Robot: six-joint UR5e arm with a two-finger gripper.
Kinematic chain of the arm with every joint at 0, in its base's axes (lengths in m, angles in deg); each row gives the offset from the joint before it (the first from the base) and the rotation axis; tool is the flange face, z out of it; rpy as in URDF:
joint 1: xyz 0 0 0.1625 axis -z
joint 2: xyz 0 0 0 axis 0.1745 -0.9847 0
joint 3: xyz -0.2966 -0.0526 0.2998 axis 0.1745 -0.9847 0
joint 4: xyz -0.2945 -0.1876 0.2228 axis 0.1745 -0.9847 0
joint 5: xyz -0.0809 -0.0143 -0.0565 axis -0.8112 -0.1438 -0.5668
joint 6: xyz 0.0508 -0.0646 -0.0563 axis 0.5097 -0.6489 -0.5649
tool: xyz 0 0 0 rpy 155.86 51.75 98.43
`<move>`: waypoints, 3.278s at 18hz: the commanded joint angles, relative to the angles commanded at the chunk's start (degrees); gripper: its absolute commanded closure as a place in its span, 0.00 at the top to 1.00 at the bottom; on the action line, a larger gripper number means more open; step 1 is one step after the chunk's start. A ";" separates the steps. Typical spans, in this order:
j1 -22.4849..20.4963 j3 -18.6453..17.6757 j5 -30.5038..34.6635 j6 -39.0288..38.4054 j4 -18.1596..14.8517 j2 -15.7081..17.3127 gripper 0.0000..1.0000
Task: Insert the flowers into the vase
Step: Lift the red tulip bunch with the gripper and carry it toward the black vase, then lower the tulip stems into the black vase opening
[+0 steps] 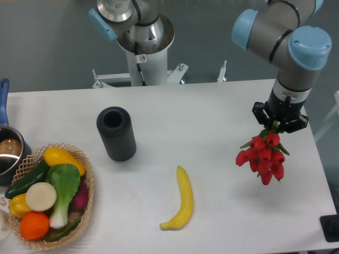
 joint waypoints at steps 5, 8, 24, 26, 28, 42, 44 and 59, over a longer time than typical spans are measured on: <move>0.61 0.61 -4.73 -0.09 0.35 0.61 0.00; 2.01 0.00 -10.52 -0.26 0.87 3.25 0.00; 1.76 -10.46 -53.68 -10.19 12.66 17.14 0.00; 1.67 -10.37 -56.15 -12.73 12.66 17.75 0.00; 1.58 -11.33 -59.57 -14.41 13.01 18.45 0.00; -0.88 -33.65 -82.97 -14.06 22.06 29.00 0.00; -1.05 -36.29 -82.97 -13.89 22.15 30.75 0.00; -0.35 -46.23 -82.00 -7.65 22.59 35.51 0.00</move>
